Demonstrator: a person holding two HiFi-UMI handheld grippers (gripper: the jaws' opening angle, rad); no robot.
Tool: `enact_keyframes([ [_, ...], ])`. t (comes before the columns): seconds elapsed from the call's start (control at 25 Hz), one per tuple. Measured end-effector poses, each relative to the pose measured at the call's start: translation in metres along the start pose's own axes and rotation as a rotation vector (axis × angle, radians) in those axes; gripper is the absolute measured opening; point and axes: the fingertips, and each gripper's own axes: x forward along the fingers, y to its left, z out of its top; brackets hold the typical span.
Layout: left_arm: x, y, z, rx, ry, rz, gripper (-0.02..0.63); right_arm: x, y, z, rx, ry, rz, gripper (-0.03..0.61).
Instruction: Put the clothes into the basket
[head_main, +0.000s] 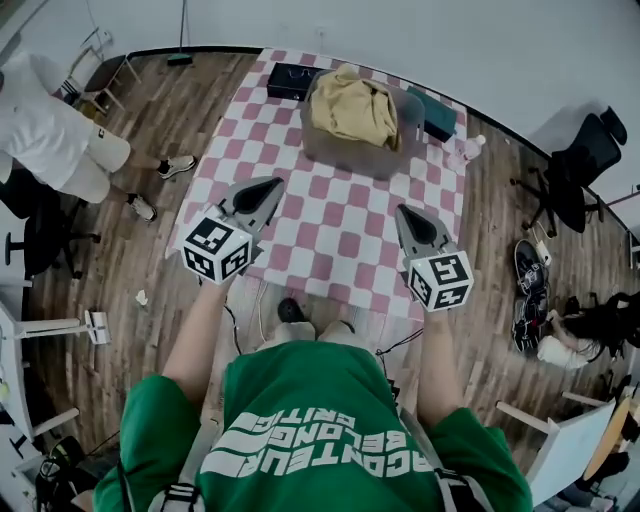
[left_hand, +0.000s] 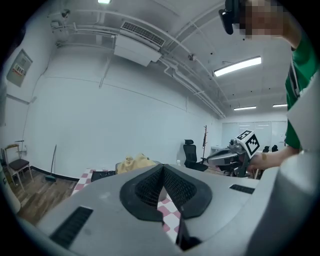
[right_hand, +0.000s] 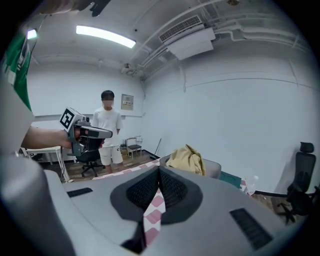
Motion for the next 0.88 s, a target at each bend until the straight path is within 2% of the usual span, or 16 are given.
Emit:
enact_keyframes([
  [0.2, -0.034, -0.049, 0.001, 0.014, -0.044, 0.033, 0.003, -0.049, 0.017, -0.013, -0.002, -0.034, 0.075, 0.009],
  [0.44, -0.056, -0.124, -0.021, 0.007, -0.063, 0.087, 0.003, -0.116, 0.036, -0.043, -0.043, -0.042, 0.161, 0.008],
  [0.68, -0.068, -0.195, -0.049, 0.001, -0.062, 0.099, 0.003, -0.172, 0.041, -0.087, -0.048, -0.025, 0.188, 0.008],
  [0.88, -0.078, -0.228, -0.053, 0.009, -0.066, 0.107, 0.003, -0.199, 0.042, -0.103, -0.044, -0.025, 0.197, 0.008],
])
